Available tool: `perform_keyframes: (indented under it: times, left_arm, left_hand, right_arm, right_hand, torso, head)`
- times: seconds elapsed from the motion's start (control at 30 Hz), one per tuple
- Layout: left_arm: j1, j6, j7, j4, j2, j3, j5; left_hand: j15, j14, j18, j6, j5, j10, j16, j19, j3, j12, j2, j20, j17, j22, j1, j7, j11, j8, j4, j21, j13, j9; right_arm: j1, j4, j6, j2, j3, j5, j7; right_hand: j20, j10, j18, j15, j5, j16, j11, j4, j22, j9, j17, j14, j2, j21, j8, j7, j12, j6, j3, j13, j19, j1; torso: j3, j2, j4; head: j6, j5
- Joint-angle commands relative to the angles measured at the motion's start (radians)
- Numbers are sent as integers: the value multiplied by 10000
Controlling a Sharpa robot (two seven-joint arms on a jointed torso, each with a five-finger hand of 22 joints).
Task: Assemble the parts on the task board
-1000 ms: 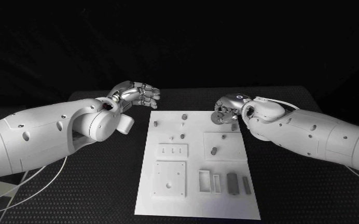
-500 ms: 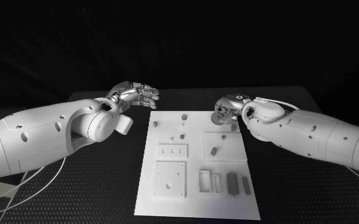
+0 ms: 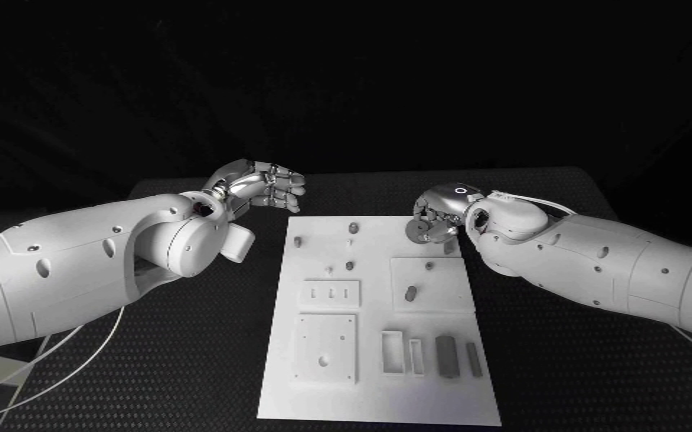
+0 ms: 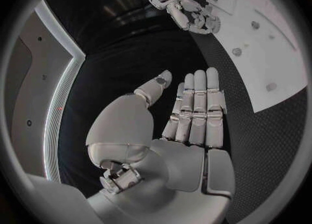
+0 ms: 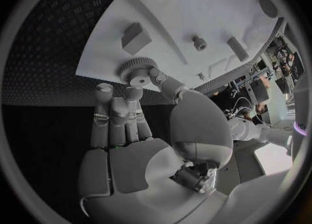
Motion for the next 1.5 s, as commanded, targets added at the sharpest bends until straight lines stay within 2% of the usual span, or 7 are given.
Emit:
perform_keyframes:
  times: [0.03, 0.43, 0.77, 0.93, 1.1, 1.3, 1.5]
  left_arm:
    - [18, 91, 65, 34, 10, 9, -28]
    - [17, 91, 56, 15, -3, 8, -28]
    - [17, 94, 56, 8, -12, 8, -28]
    - [17, 78, 50, 15, -23, 8, -28]
    - [17, 75, 51, 21, -23, 8, -28]
    - [17, 65, 53, 19, -24, 8, -28]
    - [17, 54, 55, 23, -30, 8, -28]
  left_hand:
    - [-2, 100, 170, -4, -27, 95, -66, -9, -22, -66, 1, -63, 12, 15, -51, 33, 3, -67, 5, -39, 17, -12]
    - [-1, 104, 169, -9, -27, 94, -79, -8, -22, -75, 1, -63, 26, 19, -53, 36, 5, -70, 8, -44, 19, -16]
    - [-1, 107, 168, -13, -27, 91, -89, -8, -22, -84, 4, -62, 37, 20, -57, 38, 8, -73, 13, -48, 19, -19]
    - [-1, 109, 168, -13, -26, 90, -94, -8, -20, -88, 7, -62, 42, 21, -57, 39, 8, -73, 15, -50, 20, -21]
    - [-1, 109, 168, -15, -26, 90, -99, -8, -19, -91, 8, -62, 46, 22, -56, 39, 9, -74, 16, -52, 21, -22]
    - [-1, 111, 168, -15, -26, 89, -105, -8, -17, -95, 11, -62, 52, 23, -55, 40, 9, -74, 17, -55, 21, -23]
    - [-1, 112, 168, -14, -26, 90, -111, -8, -14, -99, 13, -63, 58, 24, -51, 39, 10, -74, 17, -58, 22, -24]
  right_arm:
    - [-39, -15, 207, -18, -26, -160, -136]
    - [-39, 24, 103, -78, -26, -167, -96]
    - [-41, 24, 365, -109, -26, -128, -70]
    - [-41, 23, 445, -124, -26, -144, -49]
    - [-42, 28, 513, -110, -26, -165, -22]
    - [-42, 48, 370, -102, -26, -354, -60]
    - [-42, 78, -9, -105, -25, -624, -175]
  right_hand:
    - [-38, -7, 113, 72, -8, -15, 102, 91, 121, -40, -9, -23, -105, -41, -37, 180, -21, 84, -3, 14, 39, 4]
    - [-36, -26, 113, 94, -7, 0, 123, 192, 127, -59, -13, -38, -130, -46, -57, 201, -2, 45, 29, 27, 39, 45]
    - [-48, -53, 113, 90, -7, 32, 117, 34, 156, -66, -20, -68, 103, -42, -34, 195, 30, 67, 50, 45, 5, 337]
    - [-36, -68, 113, 86, -7, 53, 107, -206, 170, -59, -25, -90, 382, -37, 12, 181, 44, 136, 8, 48, -28, 470]
    - [-25, -35, 113, 35, -7, 88, 44, -512, 180, -21, -32, -86, 800, -16, 131, 114, 69, 336, -9, 45, -44, 591]
    - [-31, 124, 113, -121, -7, 152, -146, -699, 192, 145, -43, -17, 1301, 52, 508, -96, 94, 1014, -35, 4, -15, 641]
    - [-75, 291, 113, -253, -7, 196, -287, -696, 185, 278, -55, 68, 1392, 112, 726, -245, 90, 1403, -100, -50, 45, 633]
  torso:
    - [3, 1, 7]
    - [0, 2, 12]
    - [1, -1, 17]
    - [0, 0, 16]
    - [-4, 0, 14]
    - [-5, 1, 21]
    - [-5, 2, 18]
  head:
    - [-10, -32]
    - [-7, -50]
    - [-34, -76]
    - [-31, -93]
    - [-32, -85]
    - [-27, -88]
    - [-24, -81]
